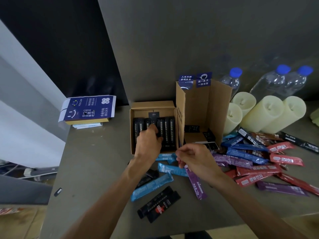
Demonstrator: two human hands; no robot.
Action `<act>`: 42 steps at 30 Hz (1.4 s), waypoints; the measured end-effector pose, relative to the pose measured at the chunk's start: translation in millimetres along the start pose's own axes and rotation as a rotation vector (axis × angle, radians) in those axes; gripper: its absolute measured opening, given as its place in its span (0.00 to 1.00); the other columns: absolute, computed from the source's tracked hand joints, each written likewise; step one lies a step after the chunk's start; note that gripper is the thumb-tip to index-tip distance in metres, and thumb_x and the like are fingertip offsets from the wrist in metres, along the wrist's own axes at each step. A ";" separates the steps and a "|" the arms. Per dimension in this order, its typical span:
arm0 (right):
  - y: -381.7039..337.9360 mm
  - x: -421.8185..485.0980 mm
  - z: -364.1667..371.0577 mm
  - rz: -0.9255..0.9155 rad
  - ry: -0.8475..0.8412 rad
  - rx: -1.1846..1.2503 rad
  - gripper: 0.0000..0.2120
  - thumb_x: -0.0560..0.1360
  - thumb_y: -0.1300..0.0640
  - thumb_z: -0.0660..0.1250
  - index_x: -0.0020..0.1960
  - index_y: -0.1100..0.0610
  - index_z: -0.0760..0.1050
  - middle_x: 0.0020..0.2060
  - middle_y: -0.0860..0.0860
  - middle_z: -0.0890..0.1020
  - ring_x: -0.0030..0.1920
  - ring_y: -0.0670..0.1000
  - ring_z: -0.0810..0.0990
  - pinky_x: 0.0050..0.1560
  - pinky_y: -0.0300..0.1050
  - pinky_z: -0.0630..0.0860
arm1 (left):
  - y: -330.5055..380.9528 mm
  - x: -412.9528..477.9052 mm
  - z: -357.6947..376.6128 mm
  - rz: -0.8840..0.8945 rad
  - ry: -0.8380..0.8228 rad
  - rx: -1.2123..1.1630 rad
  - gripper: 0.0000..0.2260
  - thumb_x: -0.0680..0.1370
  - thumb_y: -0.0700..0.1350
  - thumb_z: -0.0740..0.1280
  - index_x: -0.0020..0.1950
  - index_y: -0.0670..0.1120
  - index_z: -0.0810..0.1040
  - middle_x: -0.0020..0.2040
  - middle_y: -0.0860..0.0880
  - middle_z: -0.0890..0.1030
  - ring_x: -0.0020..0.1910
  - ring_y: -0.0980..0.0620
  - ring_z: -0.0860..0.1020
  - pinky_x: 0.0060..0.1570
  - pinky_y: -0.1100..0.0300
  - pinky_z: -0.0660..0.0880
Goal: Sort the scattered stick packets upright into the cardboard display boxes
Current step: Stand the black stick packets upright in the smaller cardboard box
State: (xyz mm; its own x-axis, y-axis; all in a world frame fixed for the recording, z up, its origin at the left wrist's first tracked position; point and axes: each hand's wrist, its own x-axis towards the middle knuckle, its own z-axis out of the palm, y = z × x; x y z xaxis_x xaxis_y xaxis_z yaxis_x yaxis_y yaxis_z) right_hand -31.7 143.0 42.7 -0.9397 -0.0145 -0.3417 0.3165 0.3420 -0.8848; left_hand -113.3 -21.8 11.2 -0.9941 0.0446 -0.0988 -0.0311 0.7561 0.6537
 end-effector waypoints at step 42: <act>73.8 -60.6 57.9 -0.193 -0.014 -0.494 0.09 0.76 0.54 0.73 0.53 0.50 0.76 0.35 0.41 0.76 0.36 0.37 0.76 0.37 0.29 0.71 | -74.1 -183.0 -9.1 -0.114 -0.173 0.278 0.02 0.78 0.48 0.65 0.49 0.53 0.76 0.57 0.55 0.74 0.49 0.49 0.79 0.44 0.53 0.77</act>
State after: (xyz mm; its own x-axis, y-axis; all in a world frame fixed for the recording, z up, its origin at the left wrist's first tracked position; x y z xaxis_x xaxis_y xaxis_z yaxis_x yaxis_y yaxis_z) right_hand 56.2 114.7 -20.2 -0.9720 -0.1322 -0.1941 0.0358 0.7335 -0.6787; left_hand 69.9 -92.0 -12.4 -0.9529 0.0414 -0.3005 -0.0880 0.9103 0.4044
